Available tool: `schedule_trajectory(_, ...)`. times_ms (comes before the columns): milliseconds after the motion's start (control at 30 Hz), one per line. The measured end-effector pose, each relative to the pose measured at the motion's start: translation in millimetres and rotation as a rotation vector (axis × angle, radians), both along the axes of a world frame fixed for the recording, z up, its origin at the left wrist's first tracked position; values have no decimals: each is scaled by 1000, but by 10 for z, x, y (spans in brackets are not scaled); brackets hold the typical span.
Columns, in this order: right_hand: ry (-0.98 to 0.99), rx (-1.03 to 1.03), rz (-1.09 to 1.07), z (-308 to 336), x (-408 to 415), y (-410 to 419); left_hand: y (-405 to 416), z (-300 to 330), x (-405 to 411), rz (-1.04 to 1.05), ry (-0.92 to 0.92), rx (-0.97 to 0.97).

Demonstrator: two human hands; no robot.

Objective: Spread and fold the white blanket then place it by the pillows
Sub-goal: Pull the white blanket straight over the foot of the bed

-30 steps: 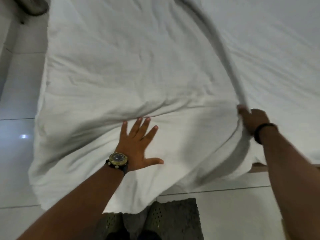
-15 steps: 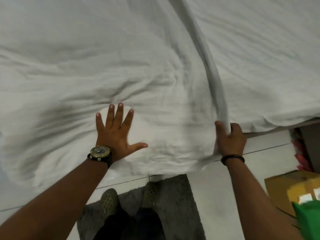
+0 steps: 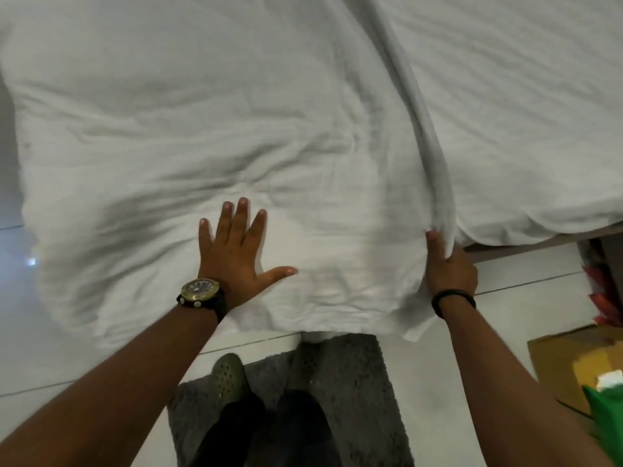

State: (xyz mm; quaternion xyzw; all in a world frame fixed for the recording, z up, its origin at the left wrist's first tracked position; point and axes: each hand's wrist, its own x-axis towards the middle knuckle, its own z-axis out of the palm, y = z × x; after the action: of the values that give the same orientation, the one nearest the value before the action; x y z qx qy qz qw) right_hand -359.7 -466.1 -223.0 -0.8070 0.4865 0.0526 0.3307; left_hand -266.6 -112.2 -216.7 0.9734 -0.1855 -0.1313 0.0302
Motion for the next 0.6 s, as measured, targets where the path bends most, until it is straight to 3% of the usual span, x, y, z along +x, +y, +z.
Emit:
schedule_trajectory(133,-70,100,-83,-36,-188,366,718,203,-160,497,-16,-53)
schedule_trajectory(300,38,243,1,-85,-394,765,1786,328,-354,910,-70,-59)
schedule_trajectory(367,-29,276,-13,-103,-445,836,2115,302,-395,1183,-9,-237)
schedule_trajectory(467,-115,236,-40,-70,-507,1015,2366,264,-516,1211,222,-576)
schedule_trajectory(600,-221,191,-35,54,-582,1180,2411,153,-810,1105,308,-692)
